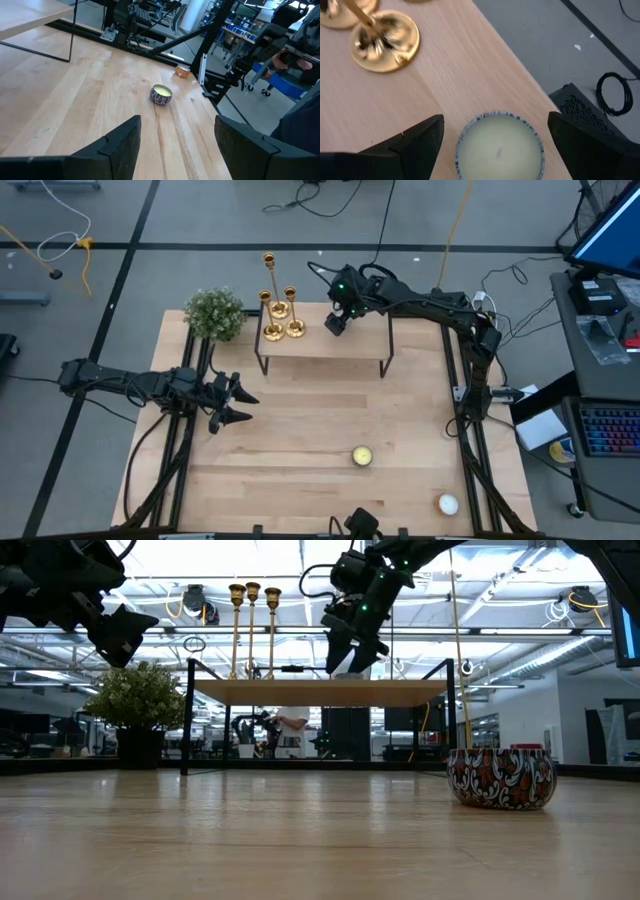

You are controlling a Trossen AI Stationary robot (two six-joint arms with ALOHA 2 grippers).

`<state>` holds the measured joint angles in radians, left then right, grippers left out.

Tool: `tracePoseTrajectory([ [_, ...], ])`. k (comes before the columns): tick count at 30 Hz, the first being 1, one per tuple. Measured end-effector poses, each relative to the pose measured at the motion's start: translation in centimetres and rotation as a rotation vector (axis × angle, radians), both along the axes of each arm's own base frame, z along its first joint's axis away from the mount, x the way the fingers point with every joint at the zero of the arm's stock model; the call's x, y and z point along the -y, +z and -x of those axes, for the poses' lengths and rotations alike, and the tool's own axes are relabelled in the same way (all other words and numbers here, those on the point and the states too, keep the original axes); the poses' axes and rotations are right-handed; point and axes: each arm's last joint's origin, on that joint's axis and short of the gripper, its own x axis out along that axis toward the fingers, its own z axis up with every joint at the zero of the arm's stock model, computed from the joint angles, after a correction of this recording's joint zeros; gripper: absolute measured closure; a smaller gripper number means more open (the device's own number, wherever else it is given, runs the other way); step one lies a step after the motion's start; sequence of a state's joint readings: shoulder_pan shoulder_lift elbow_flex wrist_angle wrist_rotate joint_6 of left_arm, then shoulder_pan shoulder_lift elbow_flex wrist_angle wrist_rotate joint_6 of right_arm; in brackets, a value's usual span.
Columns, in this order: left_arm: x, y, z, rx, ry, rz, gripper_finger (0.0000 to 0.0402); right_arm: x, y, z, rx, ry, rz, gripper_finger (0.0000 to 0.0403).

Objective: Pick & Place candle stick holders
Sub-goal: Put the red scented candle on the shelf

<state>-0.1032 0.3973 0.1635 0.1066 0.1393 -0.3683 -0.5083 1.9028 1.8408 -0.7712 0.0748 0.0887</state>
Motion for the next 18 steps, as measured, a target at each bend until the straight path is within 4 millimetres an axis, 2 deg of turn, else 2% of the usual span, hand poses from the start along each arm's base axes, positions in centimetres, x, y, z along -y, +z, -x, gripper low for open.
tracePoseTrajectory([
  [10, 0.0, 0.0, 0.0, 0.0, 0.002, 0.007, 0.0149, -0.2, 1.2, -0.1, 0.043, 0.054, 0.074, 0.0056],
  [14, 0.0, 0.0, 0.0, 0.001, 0.005, 0.006, 0.0149, -0.7, 2.9, 0.2, 0.096, 0.087, 0.137, 0.0059],
  [18, 0.0, 0.0, 0.0, 0.001, 0.007, 0.006, 0.0149, -1.7, 4.8, 1.2, 0.122, 0.111, 0.171, 0.0061],
])
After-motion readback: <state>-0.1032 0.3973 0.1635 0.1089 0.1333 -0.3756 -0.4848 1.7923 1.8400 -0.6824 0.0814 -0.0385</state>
